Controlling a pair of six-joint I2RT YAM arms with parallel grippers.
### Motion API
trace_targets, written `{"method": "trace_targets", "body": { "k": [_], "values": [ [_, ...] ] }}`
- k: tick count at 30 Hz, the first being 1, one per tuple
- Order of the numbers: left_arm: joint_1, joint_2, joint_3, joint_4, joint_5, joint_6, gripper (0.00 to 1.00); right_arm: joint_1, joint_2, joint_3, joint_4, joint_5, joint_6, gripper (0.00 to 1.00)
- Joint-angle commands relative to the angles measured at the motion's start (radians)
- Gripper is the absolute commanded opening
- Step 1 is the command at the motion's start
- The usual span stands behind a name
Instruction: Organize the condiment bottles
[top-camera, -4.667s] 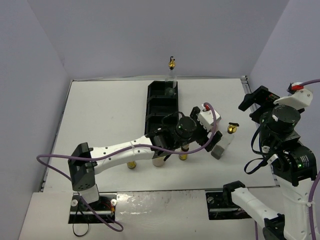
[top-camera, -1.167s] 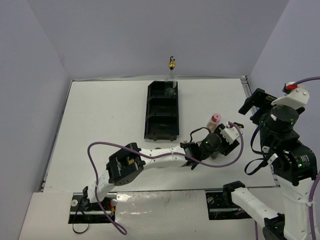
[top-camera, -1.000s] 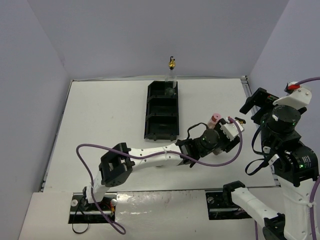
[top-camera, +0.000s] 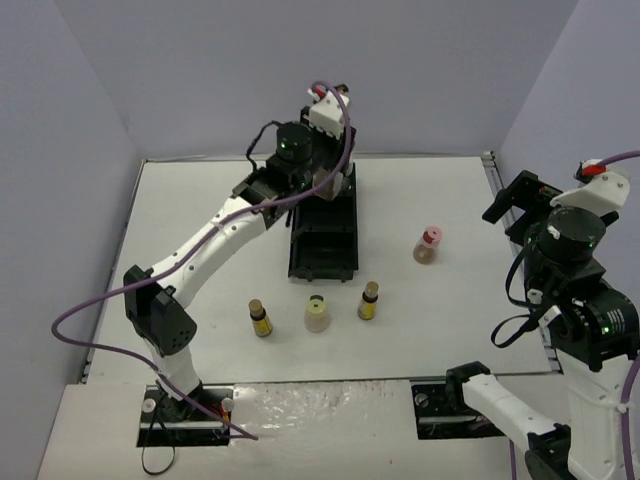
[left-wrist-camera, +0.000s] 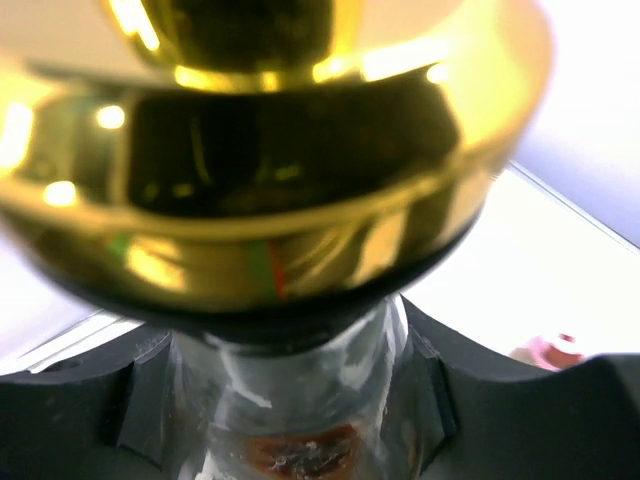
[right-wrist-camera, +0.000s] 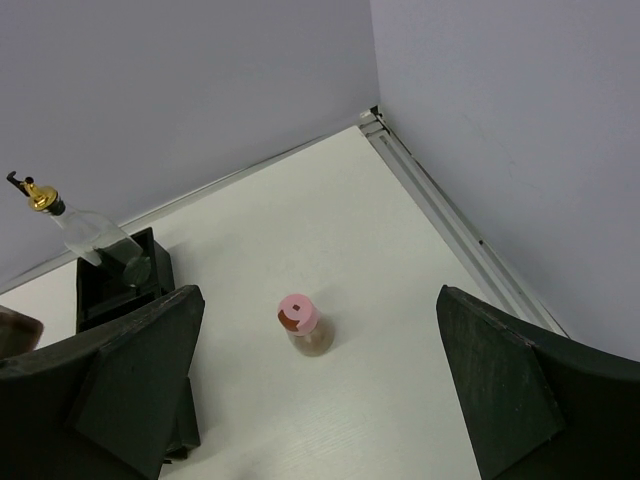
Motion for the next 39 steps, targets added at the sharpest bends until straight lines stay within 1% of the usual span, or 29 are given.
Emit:
{"method": "trace_targets", "body": {
  "k": [1, 5, 9, 11, 15, 18, 23, 27, 36, 39],
  "values": [
    [0.129, -0.032, 0.135, 0.093, 0.138, -0.061, 0.00, 0.009, 0.042, -0.038, 0.112, -0.013, 0.003, 1.00],
    [0.223, 0.045, 0.194, 0.115, 0.217, -0.083, 0.00, 0.008, 0.053, -0.074, 0.151, -0.033, 0.000, 1.00],
    [0.275, 0.126, 0.262, 0.148, 0.280, -0.090, 0.00, 0.008, 0.066, -0.098, 0.172, -0.037, -0.008, 1.00],
    [0.299, 0.170, 0.313, 0.153, 0.295, -0.091, 0.00, 0.008, 0.068, -0.112, 0.183, -0.039, -0.017, 1.00],
    [0.327, 0.255, 0.370, 0.179, 0.325, -0.095, 0.00, 0.008, 0.066, -0.145, 0.216, -0.039, -0.030, 1.00],
    [0.335, 0.313, 0.405, 0.204, 0.334, -0.096, 0.00, 0.008, 0.077, -0.162, 0.241, -0.049, -0.034, 1.00],
    [0.349, 0.410, 0.506, 0.200, 0.350, -0.084, 0.00, 0.008, 0.088, -0.188, 0.269, -0.068, -0.038, 1.00],
    [0.356, 0.465, 0.553, 0.205, 0.362, -0.080, 0.00, 0.007, 0.091, -0.195, 0.286, -0.073, -0.039, 1.00],
    [0.374, 0.546, 0.596, 0.247, 0.372, -0.079, 0.00, 0.007, 0.099, -0.235, 0.322, -0.095, -0.041, 1.00],
    [0.379, 0.558, 0.586, 0.273, 0.375, -0.082, 0.00, 0.005, 0.104, -0.242, 0.334, -0.101, -0.043, 1.00]
  ]
}}
